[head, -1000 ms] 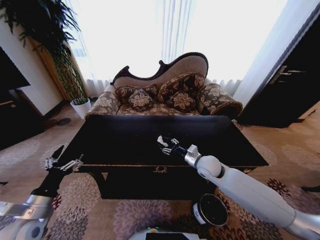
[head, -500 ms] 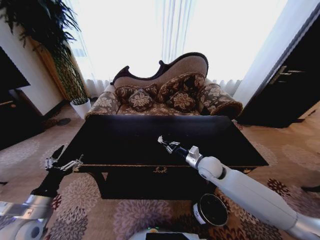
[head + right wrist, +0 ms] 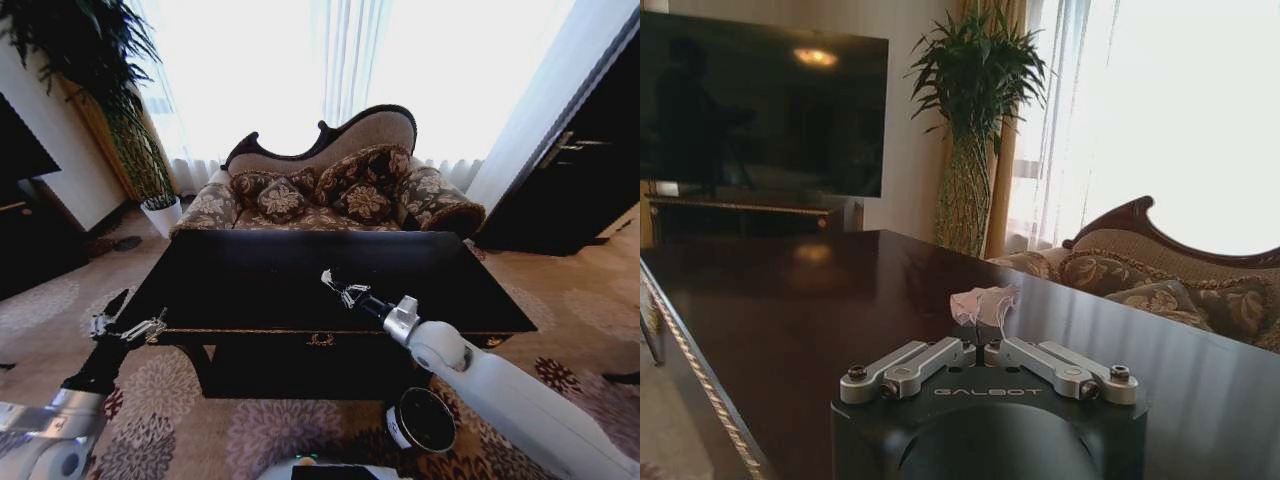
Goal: Move to the front of the table and place the trash on the table into the trash bin.
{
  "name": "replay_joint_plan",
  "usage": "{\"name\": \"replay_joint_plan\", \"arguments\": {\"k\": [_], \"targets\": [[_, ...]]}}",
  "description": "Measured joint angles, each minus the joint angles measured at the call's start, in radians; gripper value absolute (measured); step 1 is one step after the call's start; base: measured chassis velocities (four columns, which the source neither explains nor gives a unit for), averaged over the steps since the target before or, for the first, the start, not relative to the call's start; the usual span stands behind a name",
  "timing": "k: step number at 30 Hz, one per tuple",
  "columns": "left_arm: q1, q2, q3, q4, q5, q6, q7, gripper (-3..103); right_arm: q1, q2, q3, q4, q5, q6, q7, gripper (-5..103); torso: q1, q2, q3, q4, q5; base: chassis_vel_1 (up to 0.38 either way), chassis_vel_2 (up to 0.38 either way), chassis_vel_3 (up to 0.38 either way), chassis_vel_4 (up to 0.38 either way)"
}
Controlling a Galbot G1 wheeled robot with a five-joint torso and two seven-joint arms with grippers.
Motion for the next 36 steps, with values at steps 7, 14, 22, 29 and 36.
{"name": "replay_joint_plan", "arguments": {"k": [7,14,22,29,36], "targets": [[-0.004,0.002,-0.012,-0.004,-0.021,-0.005,-0.001,100,-0.189,0.049,0.168,0.064,0.000,0.023,-0.023,0,0.000,0.000,0.000,0.0000,0.0003,0.000,0.000,0.000,0.000],[-0.010,0.019,-0.038,-0.006,-0.056,-0.004,-0.001,100,-0.336,0.117,0.366,0.080,0.007,0.063,-0.102,0,0.000,0.000,0.000,0.0000,-0.0001,0.000,0.000,0.000,0.000],[-0.017,0.025,-0.052,-0.006,-0.079,-0.003,-0.001,100,-0.492,0.231,0.649,0.068,0.037,0.133,-0.173,0,0.000,0.000,0.000,0.0001,-0.0002,0.000,0.000,0.000,0.000],[-0.028,0.025,-0.050,0.003,-0.084,-0.003,-0.002,100,-0.577,0.299,0.839,-0.068,-0.002,0.247,-0.236,0,0.000,0.000,0.000,-0.0003,0.0004,0.000,0.000,0.000,0.000],[-0.025,-0.004,-0.049,-0.008,-0.081,-0.005,-0.002,100,-0.592,0.373,0.924,-0.106,0.039,0.277,-0.284,0,0.000,0.000,0.000,0.0002,-0.0001,0.000,0.000,0.000,0.000]]}}
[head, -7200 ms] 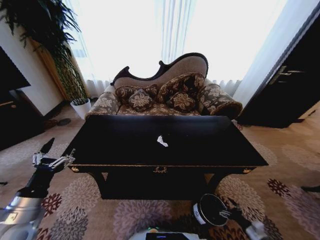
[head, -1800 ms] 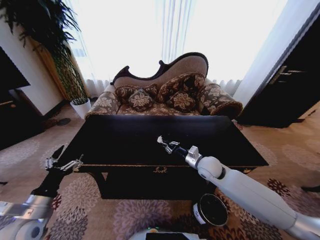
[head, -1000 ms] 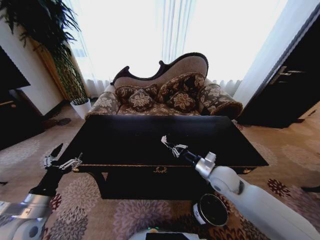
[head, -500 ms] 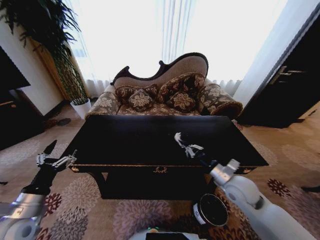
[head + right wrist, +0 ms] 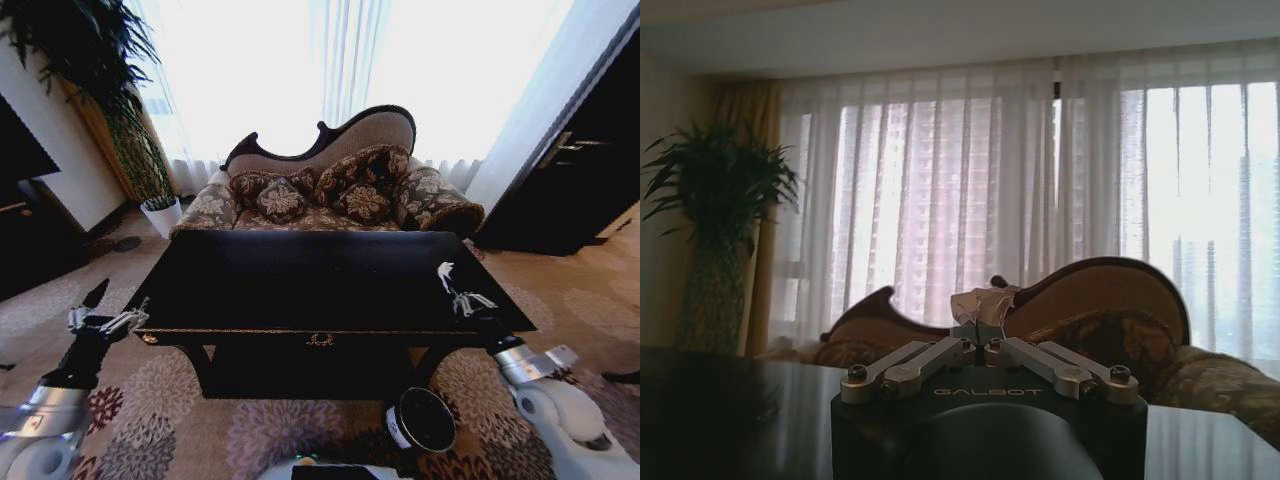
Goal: Move to the front of the table and place the trash on the table into the trash bin.
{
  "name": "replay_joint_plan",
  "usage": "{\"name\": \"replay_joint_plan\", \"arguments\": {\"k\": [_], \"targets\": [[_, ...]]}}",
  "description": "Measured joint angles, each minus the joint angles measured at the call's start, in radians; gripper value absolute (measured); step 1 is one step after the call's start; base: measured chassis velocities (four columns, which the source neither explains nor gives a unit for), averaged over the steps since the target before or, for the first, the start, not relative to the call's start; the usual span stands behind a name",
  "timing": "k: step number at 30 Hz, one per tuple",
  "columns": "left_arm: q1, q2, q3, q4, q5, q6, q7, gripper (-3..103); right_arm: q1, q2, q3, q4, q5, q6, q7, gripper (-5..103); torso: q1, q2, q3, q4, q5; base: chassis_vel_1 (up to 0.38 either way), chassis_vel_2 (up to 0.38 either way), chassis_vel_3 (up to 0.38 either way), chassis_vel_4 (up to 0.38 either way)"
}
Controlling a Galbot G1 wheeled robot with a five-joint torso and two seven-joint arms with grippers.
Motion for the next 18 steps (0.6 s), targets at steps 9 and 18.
{"name": "replay_joint_plan", "arguments": {"k": [9,18], "targets": [[-0.010,0.000,-0.005,-0.007,-0.021,0.003,-0.001,100,0.027,0.101,0.112,-0.179,0.041,0.057,-0.109,0,0.000,0.000,0.000,-0.0003,0.0003,0.000,0.000,0.000,0.000],[-0.006,0.016,-0.013,-0.005,-0.029,0.007,-0.003,100,0.040,0.057,0.226,-0.432,0.137,0.141,-0.327,0,0.000,0.000,0.000,-0.0003,0.0001,0.000,0.000,0.000,0.000]]}}
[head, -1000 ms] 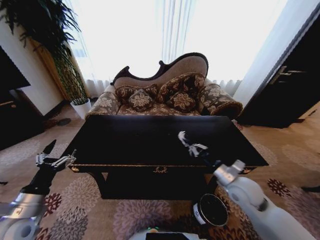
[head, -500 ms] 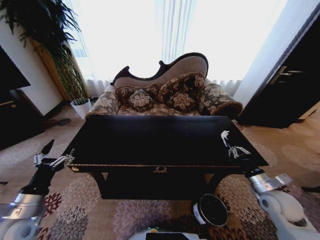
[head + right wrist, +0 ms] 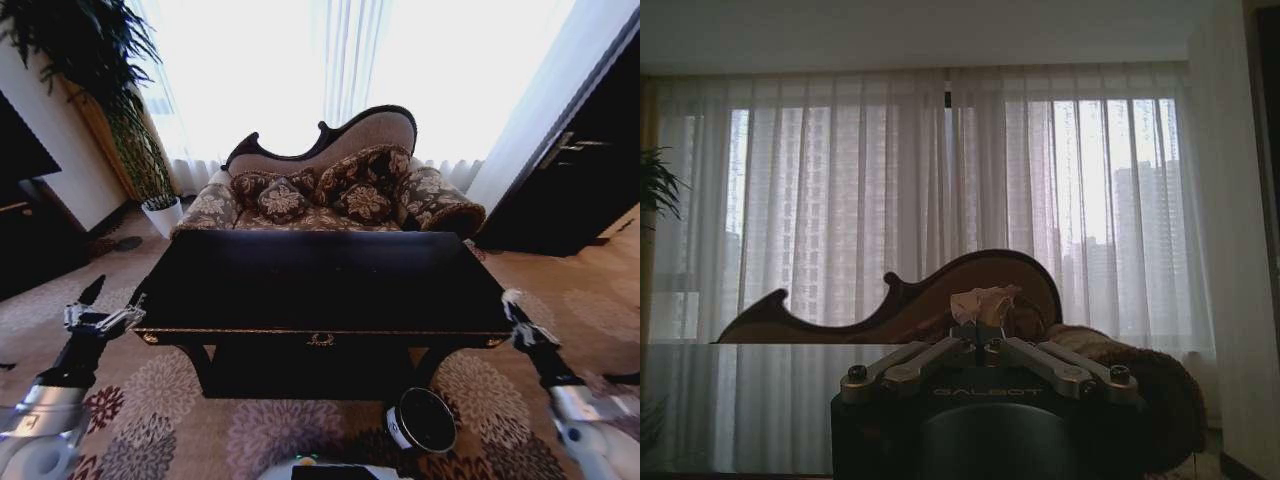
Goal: Move to the front of the table and place the trash on the table into the trash bin.
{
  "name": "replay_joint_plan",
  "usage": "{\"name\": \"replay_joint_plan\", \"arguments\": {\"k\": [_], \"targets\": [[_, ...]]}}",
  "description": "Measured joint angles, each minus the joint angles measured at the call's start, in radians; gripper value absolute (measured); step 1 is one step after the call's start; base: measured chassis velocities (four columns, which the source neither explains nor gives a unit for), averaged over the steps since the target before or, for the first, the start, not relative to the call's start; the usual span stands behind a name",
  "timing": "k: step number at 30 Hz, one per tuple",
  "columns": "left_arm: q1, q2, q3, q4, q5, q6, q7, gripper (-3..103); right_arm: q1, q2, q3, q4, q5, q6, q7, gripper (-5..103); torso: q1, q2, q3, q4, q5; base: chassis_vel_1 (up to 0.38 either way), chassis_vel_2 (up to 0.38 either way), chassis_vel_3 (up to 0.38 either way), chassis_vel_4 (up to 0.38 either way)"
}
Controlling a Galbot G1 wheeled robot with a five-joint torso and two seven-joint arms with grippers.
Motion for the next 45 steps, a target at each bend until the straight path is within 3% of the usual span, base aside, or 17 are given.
{"name": "replay_joint_plan", "arguments": {"k": [1,3,9,12,14,18,21,26,28,34,36,38,39,40,41,42,45], "targets": [[0.000,0.000,0.000,0.000,0.000,0.000,0.000,100,0.000,0.000,0.000,0.000,0.000,0.000,0.000,0,0.000,0.000,0.000,0.0000,0.0000,0.000,0.000,0.000,0.000],[0.003,0.006,-0.005,0.000,-0.009,0.002,-0.002,100,-0.001,-0.014,0.032,-0.059,0.045,0.011,-0.115,0,0.000,0.000,0.000,0.0003,-0.0004,0.000,0.000,0.000,0.000],[0.004,0.012,-0.016,0.000,-0.020,0.003,-0.002,100,-0.016,-0.004,0.060,-0.117,0.073,0.006,-0.244,0,0.000,0.000,0.000,-0.0001,0.0001,0.000,0.000,0.000,0.000],[0.005,0.011,-0.015,0.004,-0.020,0.004,-0.003,100,-0.015,-0.010,0.076,-0.169,0.088,-0.001,-0.365,0,0.000,0.000,0.000,0.0000,0.0000,0.000,0.000,0.000,0.000],[0.007,0.010,-0.011,0.003,-0.016,0.004,-0.003,100,-0.012,-0.019,0.084,-0.200,0.085,-0.003,-0.405,0,0.000,0.000,0.000,0.0001,-0.0001,0.000,0.000,0.000,0.000],[0.011,0.009,-0.004,-0.007,-0.012,0.006,-0.003,100,-0.004,-0.033,0.097,-0.285,0.000,0.011,-0.476,0,0.000,0.000,0.000,0.0003,-0.0003,0.000,0.000,0.000,0.000],[0.017,0.007,-0.002,-0.017,-0.011,0.008,-0.004,100,0.008,-0.014,0.078,-0.421,-0.174,0.071,-0.536,0,0.000,0.000,0.000,-0.0002,0.0000,0.000,0.000,0.000,0.000],[0.022,0.012,-0.003,-0.021,-0.013,0.008,-0.004,100,0.023,0.036,0.024,-0.486,-0.256,0.108,-0.542,0,0.000,0.000,0.000,-0.0001,0.0001,0.000,0.000,0.000,0.000],[0.023,0.017,-0.011,-0.021,-0.022,0.007,-0.004,100,0.037,0.070,-0.032,-0.513,-0.316,0.157,-0.519,0,0.000,0.000,0.000,0.0001,0.0000,0.000,0.000,0.000,0.000],[0.025,0.020,-0.026,-0.018,-0.040,0.003,-0.004,100,0.051,0.115,-0.092,-0.513,-0.411,0.208,-0.445,0,0.000,0.000,0.000,0.0000,-0.0001,0.000,0.000,0.000,0.000],[0.026,0.026,-0.032,-0.007,-0.046,-0.003,-0.004,100,0.069,0.128,-0.115,-0.522,-0.540,0.234,-0.371,0,0.000,0.000,0.000,0.0002,-0.0003,0.000,0.000,0.000,0.000],[0.026,0.028,-0.033,-0.004,-0.047,-0.004,-0.004,100,0.072,0.129,-0.117,-0.525,-0.562,0.240,-0.361,0,0.000,0.000,0.000,0.0002,-0.0003,0.000,0.000,0.000,0.000],[0.024,0.034,-0.035,0.008,-0.048,-0.009,-0.004,100,0.092,0.140,-0.134,-0.540,-0.719,0.274,-0.267,0,0.000,0.000,0.000,0.0000,-0.0006,0.000,0.000,0.000,0.000],[0.023,0.035,-0.036,0.009,-0.048,-0.010,-0.004,100,0.097,0.145,-0.143,-0.543,-0.751,0.278,-0.232,0,0.000,0.000,0.000,0.0000,-0.0006,0.000,0.000,0.000,0.000],[0.021,0.036,-0.036,0.013,-0.048,-0.011,-0.004,100,0.107,0.156,-0.174,-0.552,-0.809,0.283,-0.140,0,0.000,0.000,0.000,0.0001,-0.0002,0.000,0.000,0.000,0.000],[0.021,0.036,-0.036,0.013,-0.048,-0.011,-0.004,100,0.107,0.156,-0.174,-0.552,-0.809,0.283,-0.140,0,0.000,0.000,0.000,0.0001,-0.0002,0.000,0.000,0.000,0.000],[0.021,0.035,-0.035,0.014,-0.047,-0.017,-0.003,100,0.125,0.169,-0.235,-0.580,-0.943,0.301,0.044,0,0.000,0.000,0.000,0.0001,-0.0004,0.000,0.000,0.000,0.000]]}}
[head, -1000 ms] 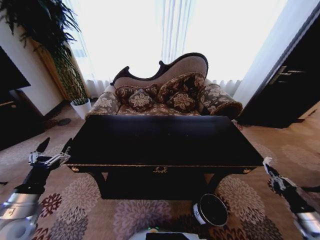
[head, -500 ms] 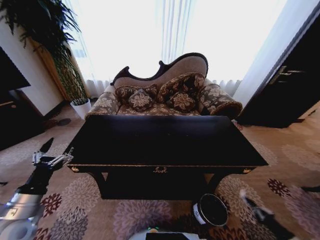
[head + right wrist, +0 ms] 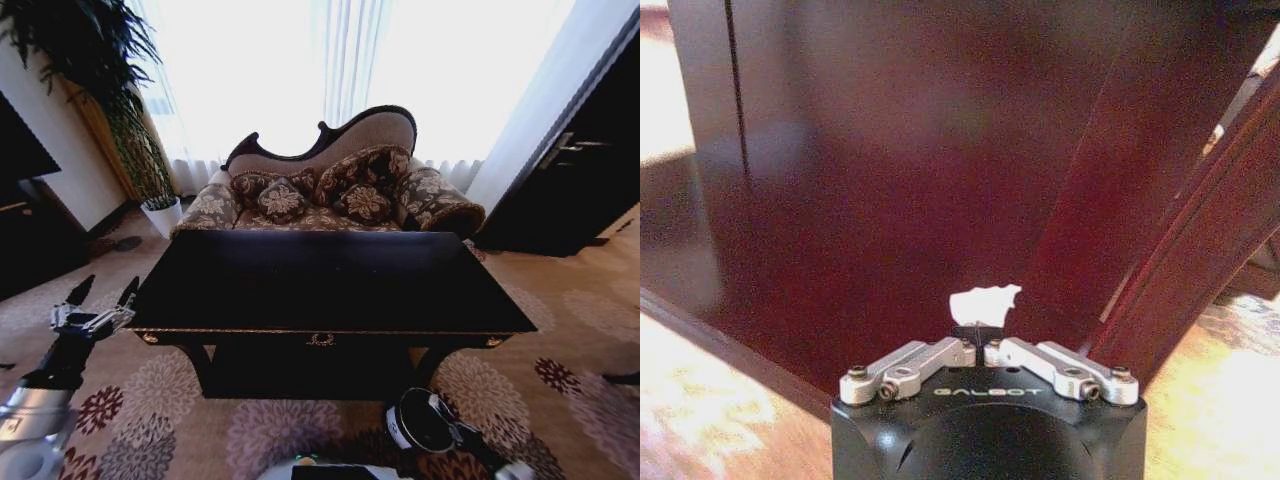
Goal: Move to the front of the table and place the trash on the table into the trash bin.
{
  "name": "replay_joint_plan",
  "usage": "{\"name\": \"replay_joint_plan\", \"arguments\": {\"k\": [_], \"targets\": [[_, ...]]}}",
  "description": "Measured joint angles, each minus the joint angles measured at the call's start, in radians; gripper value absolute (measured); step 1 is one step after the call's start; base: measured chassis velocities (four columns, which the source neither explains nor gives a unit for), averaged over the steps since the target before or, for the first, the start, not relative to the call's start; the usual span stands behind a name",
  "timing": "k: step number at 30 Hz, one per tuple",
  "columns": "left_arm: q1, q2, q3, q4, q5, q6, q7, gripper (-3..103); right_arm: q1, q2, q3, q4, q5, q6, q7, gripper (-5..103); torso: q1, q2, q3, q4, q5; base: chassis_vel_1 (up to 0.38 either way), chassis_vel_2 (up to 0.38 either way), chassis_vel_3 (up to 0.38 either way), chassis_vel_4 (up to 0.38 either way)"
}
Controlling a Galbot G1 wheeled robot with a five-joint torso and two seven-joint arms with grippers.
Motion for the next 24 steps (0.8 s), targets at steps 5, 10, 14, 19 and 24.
{"name": "replay_joint_plan", "arguments": {"k": [5,10,14,19,24], "targets": [[0.003,0.003,-0.005,-0.001,0.000,-0.003,0.001,100,0.013,0.025,-0.094,-0.011,0.001,-0.080,0.245,0,0.000,0.000,0.000,0.0001,0.0004,0.000,0.000,0.000,0.000],[0.004,0.004,-0.008,0.003,0.000,-0.003,0.001,100,0.026,0.027,-0.134,-0.031,0.025,-0.138,0.329,0,0.000,0.000,0.000,0.0000,0.0002,0.000,0.000,0.000,0.000],[0.002,-0.004,-0.003,0.009,0.015,-0.002,0.001,100,0.062,0.013,-0.203,-0.095,0.078,-0.193,0.409,0,0.000,0.000,0.000,0.0000,0.0001,0.000,0.000,0.000,0.000],[0.008,-0.016,0.000,0.007,0.027,-0.001,0.001,100,0.087,0.012,-0.268,-0.124,0.123,-0.256,0.429,0,0.000,0.000,0.000,0.0000,0.0003,0.000,0.000,0.000,0.000],[0.020,-0.014,-0.013,0.008,0.028,-0.001,0.001,100,0.117,0.003,-0.299,-0.166,0.121,-0.271,0.443,0,0.000,0.000,0.000,0.0000,0.0003,0.000,0.000,0.000,0.000]]}}
